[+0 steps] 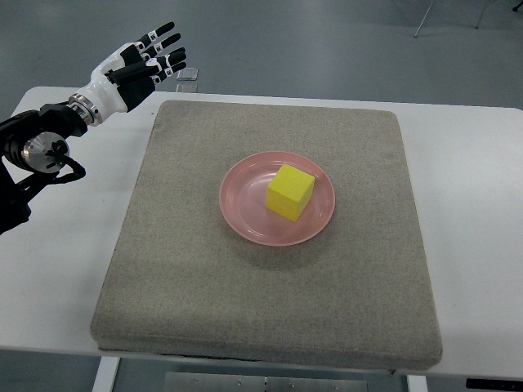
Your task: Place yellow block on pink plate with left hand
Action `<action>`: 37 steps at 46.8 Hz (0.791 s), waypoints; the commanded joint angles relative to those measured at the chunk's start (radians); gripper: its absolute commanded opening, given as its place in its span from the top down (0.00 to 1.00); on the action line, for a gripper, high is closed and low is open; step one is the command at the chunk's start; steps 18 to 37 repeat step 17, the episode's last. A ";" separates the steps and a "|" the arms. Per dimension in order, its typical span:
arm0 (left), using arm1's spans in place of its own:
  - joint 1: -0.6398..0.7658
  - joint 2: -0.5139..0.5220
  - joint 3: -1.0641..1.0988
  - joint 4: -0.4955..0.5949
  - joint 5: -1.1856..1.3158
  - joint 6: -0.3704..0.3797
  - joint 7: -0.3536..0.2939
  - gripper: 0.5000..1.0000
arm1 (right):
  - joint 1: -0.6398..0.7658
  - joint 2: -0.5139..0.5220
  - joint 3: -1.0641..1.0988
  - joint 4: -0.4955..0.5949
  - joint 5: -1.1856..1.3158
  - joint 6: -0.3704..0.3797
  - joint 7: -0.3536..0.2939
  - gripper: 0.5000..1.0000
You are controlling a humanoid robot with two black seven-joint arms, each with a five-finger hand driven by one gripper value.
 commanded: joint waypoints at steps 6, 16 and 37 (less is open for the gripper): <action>0.018 -0.003 -0.007 0.075 -0.085 -0.079 0.034 0.01 | 0.000 0.000 0.000 0.002 0.000 0.000 0.000 0.15; 0.021 -0.004 -0.008 0.096 -0.157 -0.096 0.089 0.01 | -0.005 0.000 -0.003 0.003 0.002 0.006 -0.002 0.15; 0.021 -0.004 -0.008 0.096 -0.157 -0.096 0.089 0.01 | -0.006 0.000 -0.002 0.005 0.002 0.008 -0.002 0.15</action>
